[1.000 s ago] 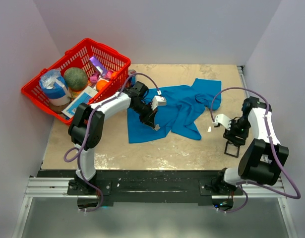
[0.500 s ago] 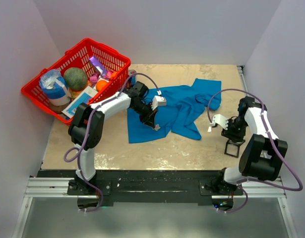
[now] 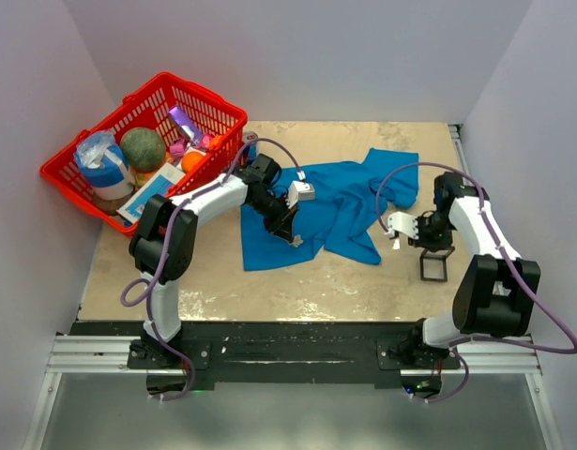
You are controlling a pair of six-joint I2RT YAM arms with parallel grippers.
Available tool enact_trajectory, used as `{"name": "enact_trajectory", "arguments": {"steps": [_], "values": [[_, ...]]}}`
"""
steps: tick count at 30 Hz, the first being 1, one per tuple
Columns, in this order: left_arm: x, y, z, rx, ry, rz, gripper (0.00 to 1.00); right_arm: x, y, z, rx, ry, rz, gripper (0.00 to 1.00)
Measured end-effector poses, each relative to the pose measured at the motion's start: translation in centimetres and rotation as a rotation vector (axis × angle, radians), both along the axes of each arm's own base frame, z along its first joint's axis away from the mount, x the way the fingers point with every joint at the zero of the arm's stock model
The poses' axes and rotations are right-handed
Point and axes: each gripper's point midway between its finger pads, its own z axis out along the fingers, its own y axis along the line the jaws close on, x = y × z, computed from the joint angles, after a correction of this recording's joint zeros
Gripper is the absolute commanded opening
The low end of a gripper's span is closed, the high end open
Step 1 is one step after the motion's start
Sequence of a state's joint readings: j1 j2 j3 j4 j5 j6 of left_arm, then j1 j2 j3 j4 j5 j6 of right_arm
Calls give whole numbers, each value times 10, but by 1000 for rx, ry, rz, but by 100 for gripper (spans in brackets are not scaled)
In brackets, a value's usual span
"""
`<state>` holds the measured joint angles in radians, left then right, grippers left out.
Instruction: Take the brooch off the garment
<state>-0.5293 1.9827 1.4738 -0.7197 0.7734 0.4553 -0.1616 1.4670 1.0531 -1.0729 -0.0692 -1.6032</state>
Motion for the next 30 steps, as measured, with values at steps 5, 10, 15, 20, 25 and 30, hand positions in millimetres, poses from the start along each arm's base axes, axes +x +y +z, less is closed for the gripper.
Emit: {"name": "enact_trajectory", "arguments": {"steps": [5,10,15,20,25,30], "values": [[0,0,0,1,0,0,0,40,14,24,-16,-117,71,15],[0,0,0,1,0,0,0,78,25,24,-27,-167,103,15],[0,1,-1,5,1,1,0,98,31,5,-34,-143,108,16],[0,1,-1,9,0,3,0,111,32,2,-32,-149,92,25],[-1,2,-1,11,3,3,0,112,32,2,-36,-153,89,31],[0,4,-1,14,8,7,0,110,32,2,-35,-144,87,35]]}}
